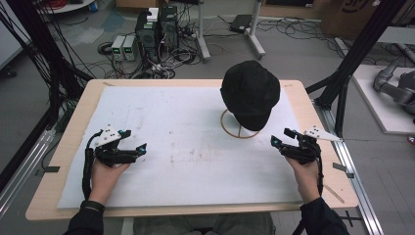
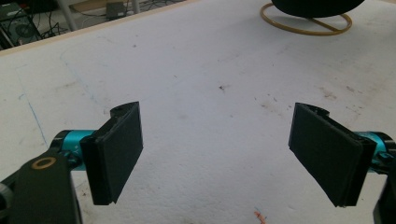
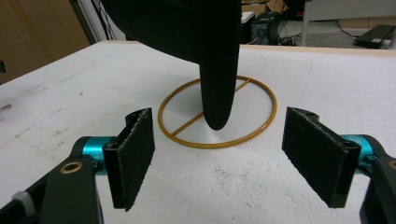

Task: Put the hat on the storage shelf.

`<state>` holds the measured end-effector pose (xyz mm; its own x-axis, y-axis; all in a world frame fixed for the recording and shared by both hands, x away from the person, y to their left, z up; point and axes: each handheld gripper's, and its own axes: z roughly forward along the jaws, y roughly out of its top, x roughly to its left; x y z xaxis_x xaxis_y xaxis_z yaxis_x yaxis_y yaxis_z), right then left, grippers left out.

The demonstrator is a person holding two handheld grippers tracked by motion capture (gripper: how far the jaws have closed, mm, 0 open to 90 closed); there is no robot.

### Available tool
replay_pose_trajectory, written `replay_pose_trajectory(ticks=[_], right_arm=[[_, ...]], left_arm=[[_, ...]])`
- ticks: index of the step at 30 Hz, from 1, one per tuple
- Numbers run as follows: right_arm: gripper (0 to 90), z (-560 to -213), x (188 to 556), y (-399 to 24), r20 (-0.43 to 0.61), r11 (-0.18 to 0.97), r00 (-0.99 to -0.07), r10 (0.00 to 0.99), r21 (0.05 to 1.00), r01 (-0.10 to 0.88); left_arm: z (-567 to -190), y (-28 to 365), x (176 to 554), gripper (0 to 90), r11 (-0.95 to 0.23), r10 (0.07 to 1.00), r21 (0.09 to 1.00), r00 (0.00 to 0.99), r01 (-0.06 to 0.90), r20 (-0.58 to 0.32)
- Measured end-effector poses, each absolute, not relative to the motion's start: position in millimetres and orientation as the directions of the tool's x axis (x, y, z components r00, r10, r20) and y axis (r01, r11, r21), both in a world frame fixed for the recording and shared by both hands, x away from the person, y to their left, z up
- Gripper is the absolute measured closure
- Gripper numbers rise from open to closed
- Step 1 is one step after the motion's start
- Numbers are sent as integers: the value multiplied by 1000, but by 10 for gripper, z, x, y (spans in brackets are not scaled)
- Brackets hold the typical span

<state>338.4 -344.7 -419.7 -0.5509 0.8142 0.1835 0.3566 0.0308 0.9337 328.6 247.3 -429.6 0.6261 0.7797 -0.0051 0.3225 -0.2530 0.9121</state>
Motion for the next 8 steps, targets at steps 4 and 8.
replay_pose_trajectory(ticks=[4,8], right_arm=[[252,-4201,3386,-3448,182,35,-549,816,932,360],[252,-4199,3385,-3461,182,32,-547,817,933,358]], left_arm=[[-4301,2481,3292,177,-250,779,911,627,327,-11],[-4305,2483,3298,177,-242,782,913,624,328,-17]])
